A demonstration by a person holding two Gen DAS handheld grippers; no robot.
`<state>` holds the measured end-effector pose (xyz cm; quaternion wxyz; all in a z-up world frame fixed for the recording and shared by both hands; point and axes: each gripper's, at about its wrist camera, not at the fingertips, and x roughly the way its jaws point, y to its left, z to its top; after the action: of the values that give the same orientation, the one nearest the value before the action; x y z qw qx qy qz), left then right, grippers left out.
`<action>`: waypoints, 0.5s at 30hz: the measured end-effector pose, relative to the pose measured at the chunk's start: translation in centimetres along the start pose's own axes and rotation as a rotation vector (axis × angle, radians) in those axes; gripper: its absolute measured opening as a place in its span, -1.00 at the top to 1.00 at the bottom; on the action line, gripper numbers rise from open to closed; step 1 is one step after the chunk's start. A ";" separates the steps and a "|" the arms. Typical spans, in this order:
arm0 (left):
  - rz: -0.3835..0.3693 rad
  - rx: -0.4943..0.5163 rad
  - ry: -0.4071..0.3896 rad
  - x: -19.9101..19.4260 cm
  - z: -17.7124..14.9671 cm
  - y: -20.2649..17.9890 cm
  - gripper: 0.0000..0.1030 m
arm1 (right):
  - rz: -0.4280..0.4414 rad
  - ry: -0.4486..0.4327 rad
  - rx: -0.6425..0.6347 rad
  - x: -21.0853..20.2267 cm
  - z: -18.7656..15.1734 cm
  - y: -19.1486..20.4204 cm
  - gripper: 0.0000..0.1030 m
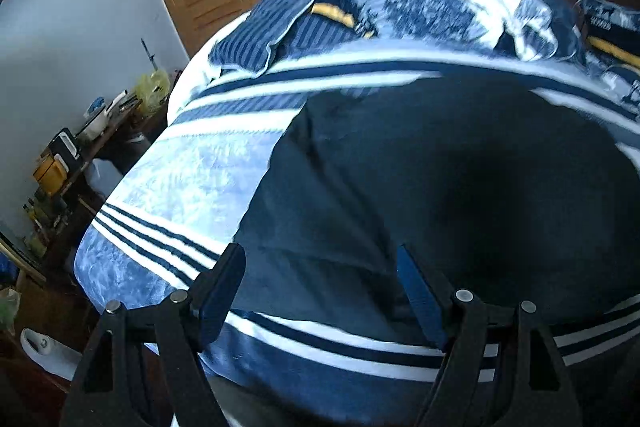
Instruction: Fold large clothes
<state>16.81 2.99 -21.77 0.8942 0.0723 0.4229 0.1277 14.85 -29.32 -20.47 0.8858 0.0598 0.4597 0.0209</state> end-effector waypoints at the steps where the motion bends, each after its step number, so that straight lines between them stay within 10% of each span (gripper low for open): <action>1: 0.017 -0.007 0.027 1.5 -0.3 1.0 -0.53 | -0.013 0.014 0.011 0.7 -0.3 -0.9 -0.50; 12: 0.039 -0.007 0.111 9.2 -1.9 6.7 -0.41 | 0.082 0.105 0.180 5.2 -3.3 -8.7 -0.50; 14: 0.001 0.004 0.113 9.1 -1.5 6.3 0.90 | 0.116 0.123 0.182 5.9 -3.7 -8.5 -0.12; 15: 0.001 0.005 0.123 9.1 -1.4 6.2 0.96 | 0.110 0.135 0.184 6.1 -3.7 -8.5 0.20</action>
<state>20.20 11.56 -27.91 0.8663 0.0667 0.4774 0.1311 15.22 -36.83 -28.57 0.8412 0.1641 0.5143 0.0311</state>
